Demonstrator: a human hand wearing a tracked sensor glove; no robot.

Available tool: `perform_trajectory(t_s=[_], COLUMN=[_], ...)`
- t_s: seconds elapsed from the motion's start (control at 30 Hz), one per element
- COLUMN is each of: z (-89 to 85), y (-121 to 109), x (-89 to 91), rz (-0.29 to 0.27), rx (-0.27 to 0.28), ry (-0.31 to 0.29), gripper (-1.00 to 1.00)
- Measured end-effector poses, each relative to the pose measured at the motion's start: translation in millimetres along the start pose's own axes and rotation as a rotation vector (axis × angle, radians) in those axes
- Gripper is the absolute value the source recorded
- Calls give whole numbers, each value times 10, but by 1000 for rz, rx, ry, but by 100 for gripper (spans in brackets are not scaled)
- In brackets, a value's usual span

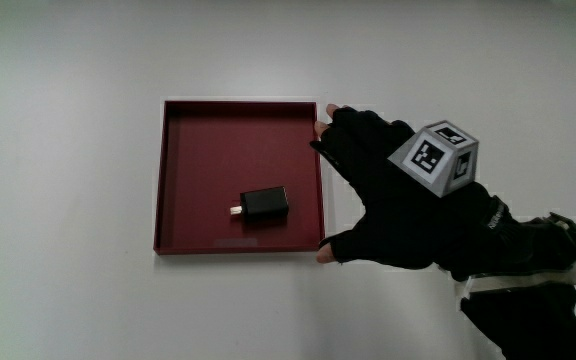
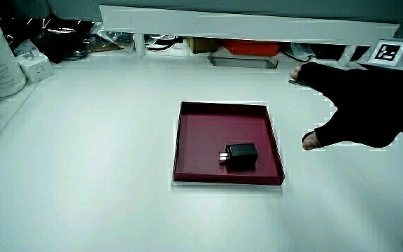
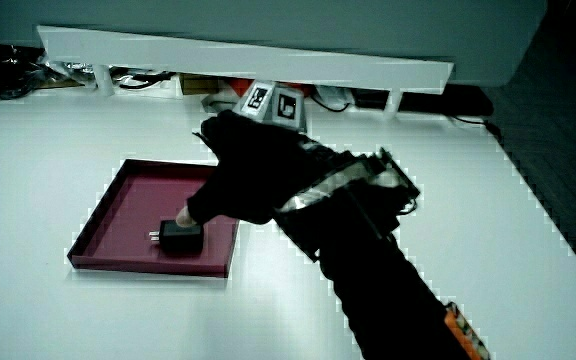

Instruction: Pick charger from plate

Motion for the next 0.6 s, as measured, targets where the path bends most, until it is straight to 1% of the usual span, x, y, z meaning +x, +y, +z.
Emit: perform_trajectory(t_s=[0.3, 0.4, 0.43, 0.47, 0.5, 0.57, 0.6], z=[-161, -235, -259, -279, -315, -381, -407], y=[375, 494, 536, 571, 618, 708, 748], x=[6, 25, 34, 24, 45, 87, 95], rz=[-27, -37, -47, -41, -47, -68, -66], rx=[-13, -36, -34, -45, -56, -62, -72], ry=[-32, -29, -28, -29, -23, -29, -20], gripper=[0, 0, 0, 0, 0, 0, 0])
